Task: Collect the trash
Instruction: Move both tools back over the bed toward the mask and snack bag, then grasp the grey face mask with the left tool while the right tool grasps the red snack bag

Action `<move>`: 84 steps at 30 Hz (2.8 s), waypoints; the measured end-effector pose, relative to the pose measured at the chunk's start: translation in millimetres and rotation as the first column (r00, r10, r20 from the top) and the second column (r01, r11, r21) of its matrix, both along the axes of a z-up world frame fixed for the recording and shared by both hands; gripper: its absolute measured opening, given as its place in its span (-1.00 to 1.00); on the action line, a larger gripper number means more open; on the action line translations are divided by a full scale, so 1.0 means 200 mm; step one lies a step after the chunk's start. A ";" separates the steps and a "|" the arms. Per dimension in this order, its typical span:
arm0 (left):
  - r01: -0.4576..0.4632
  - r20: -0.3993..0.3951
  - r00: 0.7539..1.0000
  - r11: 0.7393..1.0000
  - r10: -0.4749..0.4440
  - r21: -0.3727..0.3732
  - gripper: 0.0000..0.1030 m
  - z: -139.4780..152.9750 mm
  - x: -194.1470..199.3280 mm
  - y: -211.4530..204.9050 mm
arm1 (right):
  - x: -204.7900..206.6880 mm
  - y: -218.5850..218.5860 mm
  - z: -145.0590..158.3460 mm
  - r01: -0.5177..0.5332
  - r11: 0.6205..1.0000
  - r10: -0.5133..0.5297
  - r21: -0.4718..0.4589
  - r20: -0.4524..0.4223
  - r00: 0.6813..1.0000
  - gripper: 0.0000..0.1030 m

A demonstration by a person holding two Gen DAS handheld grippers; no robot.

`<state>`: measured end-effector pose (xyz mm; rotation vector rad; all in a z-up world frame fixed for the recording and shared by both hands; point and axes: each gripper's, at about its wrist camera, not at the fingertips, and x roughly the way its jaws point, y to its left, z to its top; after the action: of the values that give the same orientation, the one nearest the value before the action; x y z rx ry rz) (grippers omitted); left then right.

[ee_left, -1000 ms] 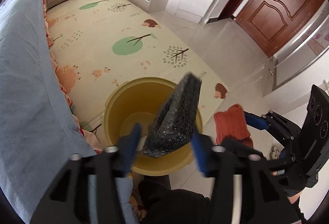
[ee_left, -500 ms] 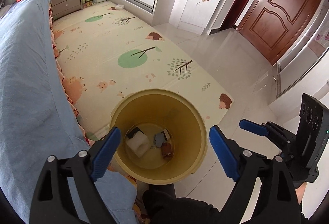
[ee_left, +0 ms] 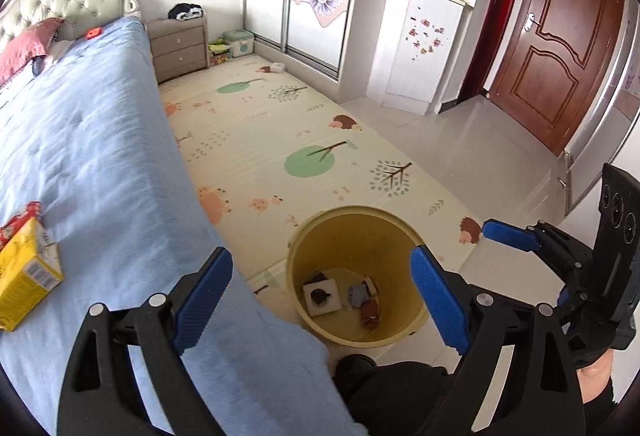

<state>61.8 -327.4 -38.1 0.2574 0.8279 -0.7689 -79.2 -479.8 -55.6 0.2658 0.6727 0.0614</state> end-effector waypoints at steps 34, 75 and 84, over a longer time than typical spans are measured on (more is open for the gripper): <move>-0.670 0.046 0.729 0.726 0.683 -0.154 0.92 0.13 0.18 2.10 | 0.42 1.73 0.36 -0.473 0.812 0.531 -0.342 0.096 0.842 0.84; -0.806 -0.197 0.592 0.575 0.782 -0.137 -0.48 -0.11 0.45 2.49 | 0.92 2.30 0.09 -0.480 0.510 0.618 -0.714 -0.083 0.782 0.31; -0.781 -0.214 0.624 0.599 0.751 -0.177 -0.48 -0.09 0.36 2.49 | 1.01 2.43 -0.05 -0.360 0.326 0.587 -0.874 -0.111 0.802 -0.34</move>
<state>134.6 171.4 -56.6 -0.3888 0.8374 -0.0451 122.8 5.3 -66.1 -0.9773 0.4480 0.3137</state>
